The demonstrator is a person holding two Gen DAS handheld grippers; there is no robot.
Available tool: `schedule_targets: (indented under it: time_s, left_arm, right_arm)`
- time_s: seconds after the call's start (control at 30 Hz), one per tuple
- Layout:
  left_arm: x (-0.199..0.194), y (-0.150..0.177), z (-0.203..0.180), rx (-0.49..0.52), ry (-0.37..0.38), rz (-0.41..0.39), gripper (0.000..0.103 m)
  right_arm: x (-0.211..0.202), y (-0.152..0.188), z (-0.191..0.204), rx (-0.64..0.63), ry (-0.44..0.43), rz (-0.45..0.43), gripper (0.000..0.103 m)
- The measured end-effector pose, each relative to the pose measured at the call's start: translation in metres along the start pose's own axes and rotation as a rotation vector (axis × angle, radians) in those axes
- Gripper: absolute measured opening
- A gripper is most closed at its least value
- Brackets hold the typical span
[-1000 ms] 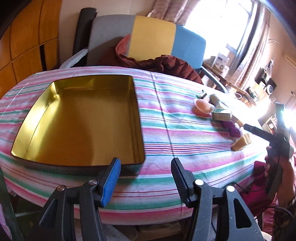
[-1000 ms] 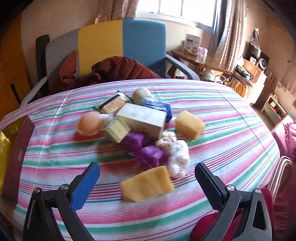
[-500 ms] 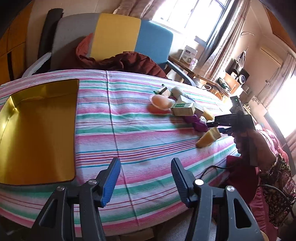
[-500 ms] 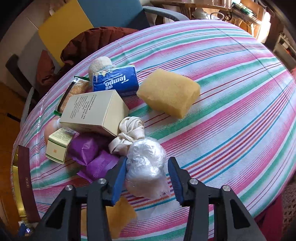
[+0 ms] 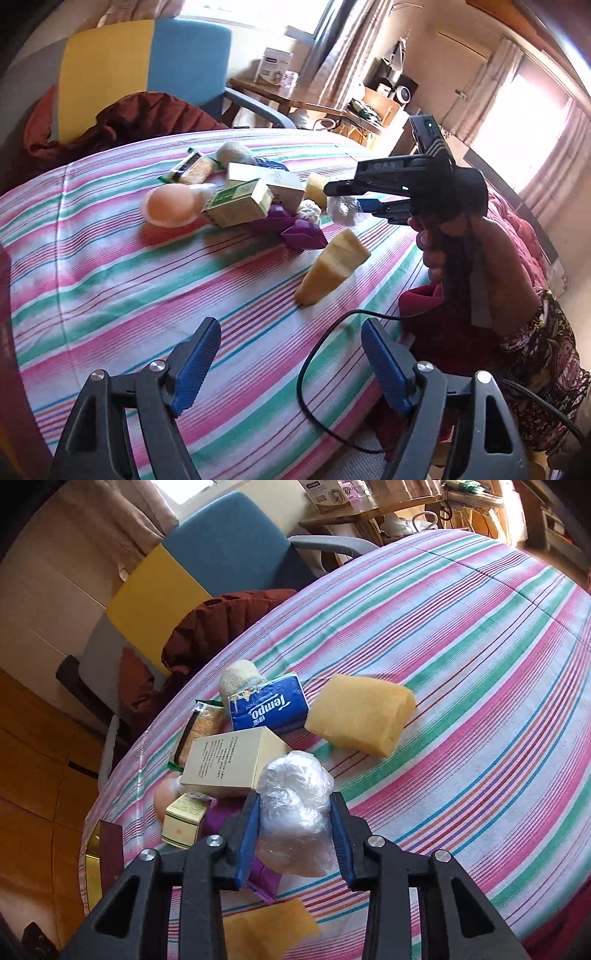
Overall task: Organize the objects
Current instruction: 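Grasp the yellow sponge with the left tool while the right tool grasps the wrapped white ball, then carry the yellow sponge and wrapped ball into the gold tray and release both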
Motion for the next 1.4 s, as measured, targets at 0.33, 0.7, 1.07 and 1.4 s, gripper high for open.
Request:
schedule_targets:
  time_s: [0.33, 0.7, 1.07, 1.4]
  left_arm:
    - [0.073, -0.023, -0.039, 0.141, 0.033, 0.086, 0.080]
    - [0.093, -0.013, -0.030, 0.023, 0.126, 0.111, 0.042]
    - [0.051, 0.020, 0.021, -0.115, 0.112, 0.044, 0.030]
    - [0.012, 0.031, 0.050, -0.169, 0.053, -0.032, 0.030]
  right_arm:
    - [-0.003, -0.006, -0.001, -0.003, 0.009, -0.036, 0.038]
    - [0.000, -0.006, 0.005, -0.043, 0.022, -0.026, 0.039]
    - [-0.003, -0.006, 0.025, -0.116, -0.022, -0.057, 0.039]
    - [0.003, 0.007, 0.067, -0.254, -0.149, -0.033, 0.039]
Point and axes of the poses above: each gripper's, at about its wrist camera, not at the fingertips, and x roughly the way its jaws point, z to its left, y to its underside, the point moved 7 cm from there along x, roughly the way its jaws point, and after that the axes turned 10 degrees about -x, right-handed, at the moved point
